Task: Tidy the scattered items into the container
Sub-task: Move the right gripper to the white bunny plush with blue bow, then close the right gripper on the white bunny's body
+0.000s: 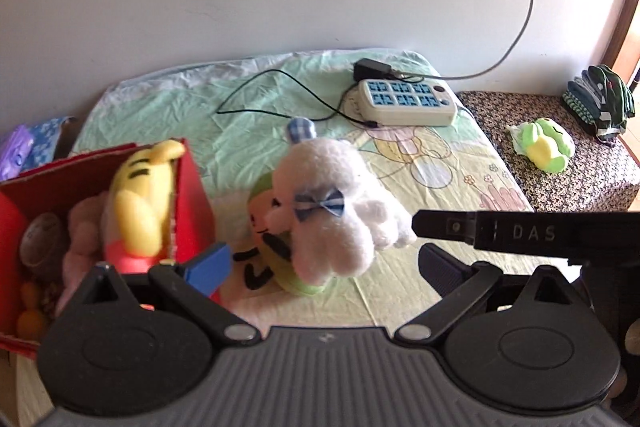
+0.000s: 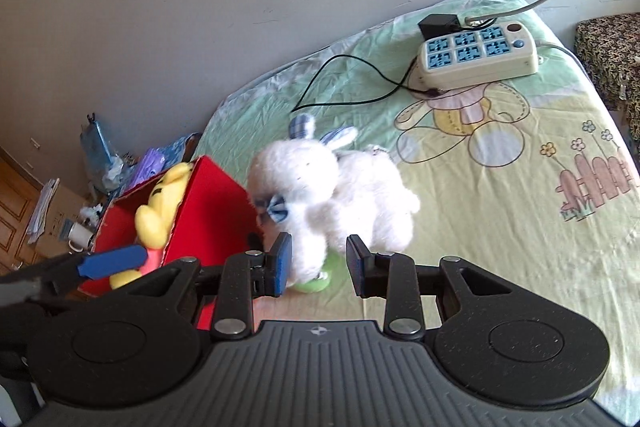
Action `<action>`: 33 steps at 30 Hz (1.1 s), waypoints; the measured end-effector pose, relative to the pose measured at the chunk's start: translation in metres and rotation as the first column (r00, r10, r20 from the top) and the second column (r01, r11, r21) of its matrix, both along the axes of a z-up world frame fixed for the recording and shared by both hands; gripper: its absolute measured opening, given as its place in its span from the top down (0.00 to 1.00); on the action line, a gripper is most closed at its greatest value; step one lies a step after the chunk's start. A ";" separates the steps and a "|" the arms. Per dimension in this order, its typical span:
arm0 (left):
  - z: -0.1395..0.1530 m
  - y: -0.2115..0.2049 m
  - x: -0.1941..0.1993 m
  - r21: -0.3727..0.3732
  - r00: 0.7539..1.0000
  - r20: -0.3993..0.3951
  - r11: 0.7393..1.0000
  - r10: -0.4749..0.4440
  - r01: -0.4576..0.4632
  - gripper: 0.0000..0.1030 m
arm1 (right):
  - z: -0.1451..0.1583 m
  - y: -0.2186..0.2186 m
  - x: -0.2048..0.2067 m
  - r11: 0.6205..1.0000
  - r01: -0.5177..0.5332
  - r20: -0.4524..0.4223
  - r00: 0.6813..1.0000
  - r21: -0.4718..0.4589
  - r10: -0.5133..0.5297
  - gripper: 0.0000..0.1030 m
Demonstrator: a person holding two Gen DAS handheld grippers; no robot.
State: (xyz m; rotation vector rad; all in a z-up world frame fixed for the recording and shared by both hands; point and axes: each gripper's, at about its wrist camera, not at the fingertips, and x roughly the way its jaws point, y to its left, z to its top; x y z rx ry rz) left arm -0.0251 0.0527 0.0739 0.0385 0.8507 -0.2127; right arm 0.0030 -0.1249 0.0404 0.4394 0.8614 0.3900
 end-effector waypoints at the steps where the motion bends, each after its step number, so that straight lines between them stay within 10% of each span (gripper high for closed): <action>1: -0.003 -0.001 0.002 -0.005 1.000 -0.002 1.000 -0.006 0.006 0.04 | 0.000 -0.001 0.002 1.000 -0.002 0.000 1.000 0.000 0.002 0.68; 21: -0.042 0.014 0.058 -0.077 0.997 -0.071 0.996 0.030 -0.036 0.07 | -0.015 0.028 0.073 0.982 -0.184 -0.048 0.981 0.034 0.185 0.48; 24: -0.047 0.011 0.066 -0.050 0.995 -0.095 0.999 0.014 -0.018 0.33 | -0.020 0.032 0.080 0.981 -0.191 -0.064 0.979 0.028 0.192 0.48; 33: -0.058 0.006 0.080 -0.076 0.989 -0.147 0.997 -0.004 -0.007 0.41 | -0.030 0.041 0.088 0.975 -0.216 -0.069 0.973 0.052 0.219 0.51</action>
